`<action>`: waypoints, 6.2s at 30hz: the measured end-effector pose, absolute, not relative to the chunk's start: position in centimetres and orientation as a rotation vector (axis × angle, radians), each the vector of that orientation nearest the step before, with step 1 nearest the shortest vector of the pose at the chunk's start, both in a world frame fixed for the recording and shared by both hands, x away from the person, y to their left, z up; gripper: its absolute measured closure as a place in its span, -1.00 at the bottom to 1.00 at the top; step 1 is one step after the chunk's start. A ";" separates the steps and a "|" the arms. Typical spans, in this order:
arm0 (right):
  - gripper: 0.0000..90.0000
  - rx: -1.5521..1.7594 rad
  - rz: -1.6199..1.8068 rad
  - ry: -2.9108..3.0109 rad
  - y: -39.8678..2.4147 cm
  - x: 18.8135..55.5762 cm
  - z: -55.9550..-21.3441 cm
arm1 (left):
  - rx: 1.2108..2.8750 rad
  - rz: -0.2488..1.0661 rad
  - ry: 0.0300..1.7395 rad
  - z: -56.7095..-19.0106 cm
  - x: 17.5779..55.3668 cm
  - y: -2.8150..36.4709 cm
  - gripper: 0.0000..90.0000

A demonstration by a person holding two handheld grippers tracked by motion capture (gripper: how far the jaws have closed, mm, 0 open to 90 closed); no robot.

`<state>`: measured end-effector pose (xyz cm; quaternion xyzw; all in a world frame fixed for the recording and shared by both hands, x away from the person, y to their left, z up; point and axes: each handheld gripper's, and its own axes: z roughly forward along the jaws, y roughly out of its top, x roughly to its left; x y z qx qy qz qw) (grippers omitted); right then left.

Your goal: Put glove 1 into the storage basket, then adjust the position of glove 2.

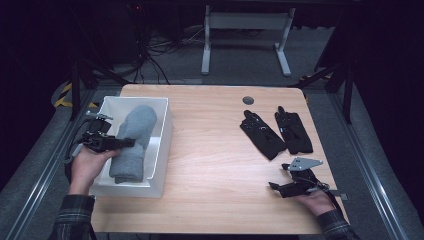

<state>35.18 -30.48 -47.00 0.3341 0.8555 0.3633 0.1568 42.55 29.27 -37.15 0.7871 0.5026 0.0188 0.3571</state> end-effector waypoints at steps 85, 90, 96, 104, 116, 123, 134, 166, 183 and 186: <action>-0.76 0.961 1.029 2.442 -30.4 35.1 -47.0 | 2.087 0.214 0.869 -31.2 39.7 9.0 -0.66; -0.78 0.968 1.027 2.439 -30.2 35.2 -47.0 | 2.115 0.181 0.835 -32.9 39.1 6.9 -0.66; -0.80 0.971 1.027 2.442 -30.2 35.2 -47.0 | 2.135 0.163 0.824 -36.4 38.6 5.3 -0.65; -0.80 0.974 1.024 2.437 -30.3 35.2 -47.0 | 2.145 0.159 0.815 -40.5 38.1 4.7 -0.64; -0.53 1.006 1.044 2.425 -30.8 35.3 -45.7 | 2.253 0.144 0.813 -44.6 37.2 4.9 -0.66; 0.27 0.999 1.061 2.392 -30.5 36.7 -44.3 | 2.284 0.149 0.813 -46.3 36.7 5.5 -0.73; 1.00 1.060 1.014 2.361 -30.7 40.1 -43.4 | 2.292 0.168 0.756 -47.2 36.0 5.8 -0.98; 1.00 0.927 0.975 2.579 -26.8 39.6 -45.2 | 2.301 0.242 0.681 -47.8 35.5 6.2 -0.99; 1.00 0.765 1.039 2.674 -24.8 34.5 -44.5 | 2.301 0.241 0.680 -47.8 35.5 6.2 -0.99; 1.00 0.801 1.045 2.606 -25.8 35.8 -43.7 | 2.302 0.241 0.678 -47.8 35.5 6.2 -0.99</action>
